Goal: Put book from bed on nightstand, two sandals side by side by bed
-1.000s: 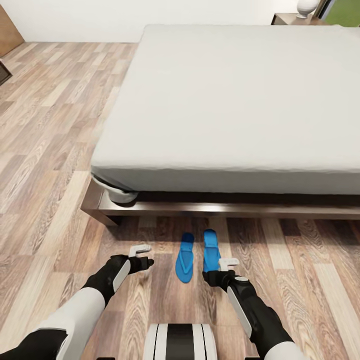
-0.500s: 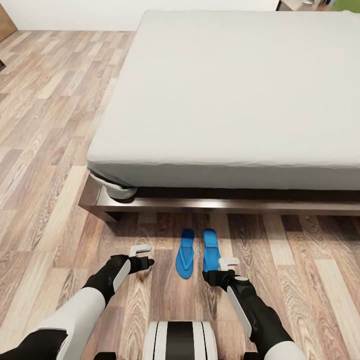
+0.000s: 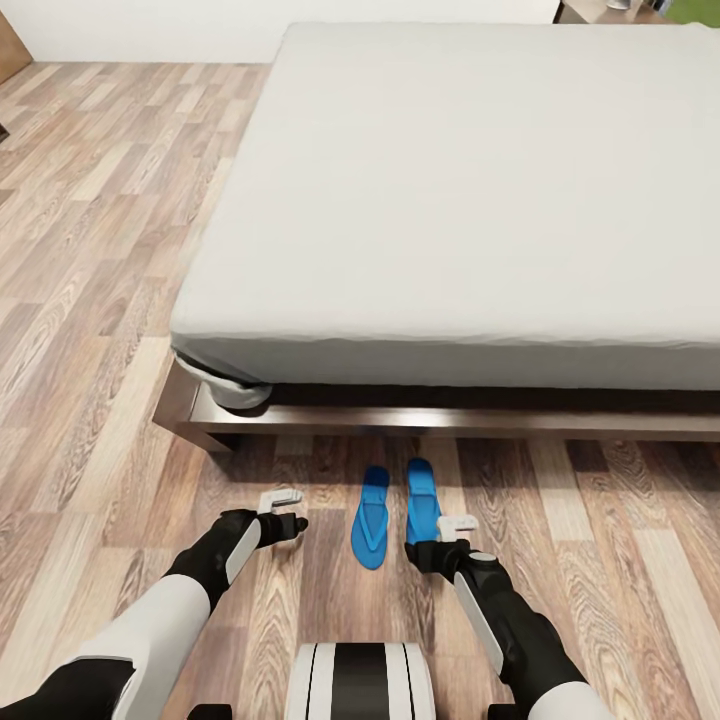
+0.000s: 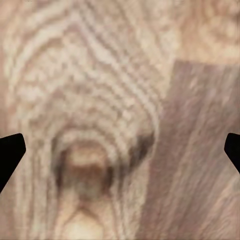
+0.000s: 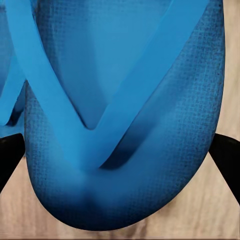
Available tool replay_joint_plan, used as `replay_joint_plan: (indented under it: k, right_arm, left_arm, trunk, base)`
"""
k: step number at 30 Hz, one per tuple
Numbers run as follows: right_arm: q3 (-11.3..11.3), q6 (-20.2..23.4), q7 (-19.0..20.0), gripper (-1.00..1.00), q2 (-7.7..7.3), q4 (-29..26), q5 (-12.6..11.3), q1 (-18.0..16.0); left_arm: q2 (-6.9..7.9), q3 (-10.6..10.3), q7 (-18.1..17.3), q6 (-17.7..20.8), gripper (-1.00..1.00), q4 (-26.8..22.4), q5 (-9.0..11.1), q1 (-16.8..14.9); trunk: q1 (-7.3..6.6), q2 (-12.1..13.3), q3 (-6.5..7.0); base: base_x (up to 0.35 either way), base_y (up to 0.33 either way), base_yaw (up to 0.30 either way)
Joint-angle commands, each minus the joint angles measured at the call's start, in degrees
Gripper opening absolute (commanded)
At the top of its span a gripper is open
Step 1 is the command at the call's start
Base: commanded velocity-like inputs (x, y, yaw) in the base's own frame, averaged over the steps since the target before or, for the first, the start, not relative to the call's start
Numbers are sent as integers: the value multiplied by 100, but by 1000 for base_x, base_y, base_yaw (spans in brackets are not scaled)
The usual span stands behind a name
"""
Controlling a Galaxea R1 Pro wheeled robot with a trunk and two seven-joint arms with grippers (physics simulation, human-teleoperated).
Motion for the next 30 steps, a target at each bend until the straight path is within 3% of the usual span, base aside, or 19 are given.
replay_joint_plan:
  k: [1, 7, 12, 19, 30]
  right_arm:
    - [5, 107, -18, -100, -4, -10, -49, -2]
    - [5, 551, 6, -100, -8, -5, -53, -7]
    - [5, 568, 7, -100, -8, -4, -53, -10]
    - [3, 566, 7, -100, -8, -6, -45, -5]
    - [4, 568, 7, -100, -8, -13, -42, -4]
  left_arm:
    - [2, -11, 5, 30, 100, -7, 44, -1]
    - [-1, -13, 2, 30, 100, -6, 39, 1]
    - [2, -13, 2, 33, 100, -9, 39, -1]
    - [-6, -13, -7, 44, 100, -14, 39, 3]
    - [-3, -14, -7, 41, 100, -15, 39, 1]
  trunk:
    - [-1, -1, -3]
    - [-1, -1, -3]
    - [-1, -1, -3]
    - [17, -11, -158]
    - [17, -11, -158]
  base:
    - [5, 0, 0]
    - [1, 0, 0]
    - [0, 0, 0]
    - [0, 0, 0]
    - [32, 0, 0]
